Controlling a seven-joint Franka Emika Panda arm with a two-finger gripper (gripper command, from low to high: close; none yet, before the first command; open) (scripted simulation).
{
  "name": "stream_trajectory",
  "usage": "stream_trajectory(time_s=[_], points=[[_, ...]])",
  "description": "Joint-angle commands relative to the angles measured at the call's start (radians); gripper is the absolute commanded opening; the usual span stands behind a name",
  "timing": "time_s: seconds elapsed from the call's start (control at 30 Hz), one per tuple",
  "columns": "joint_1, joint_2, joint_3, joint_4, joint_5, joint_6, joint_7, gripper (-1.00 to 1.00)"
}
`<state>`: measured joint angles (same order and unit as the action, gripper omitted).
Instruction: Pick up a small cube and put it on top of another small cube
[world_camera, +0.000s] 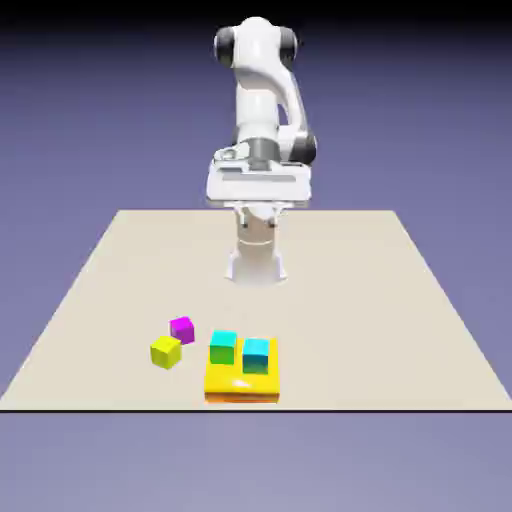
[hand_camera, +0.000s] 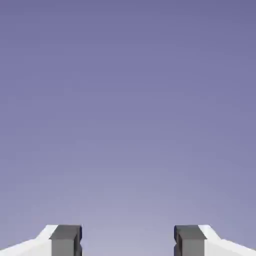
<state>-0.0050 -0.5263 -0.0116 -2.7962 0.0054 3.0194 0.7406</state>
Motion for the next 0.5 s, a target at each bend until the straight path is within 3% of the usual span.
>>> stream_trajectory(time_s=[0.0, 0.47], points=[[-0.014, 0.036, -0.010, 0.011, 0.005, -0.015, 0.000, 0.00], [-0.211, 0.544, -0.145, 0.172, 0.068, -0.218, -0.006, 0.00]])
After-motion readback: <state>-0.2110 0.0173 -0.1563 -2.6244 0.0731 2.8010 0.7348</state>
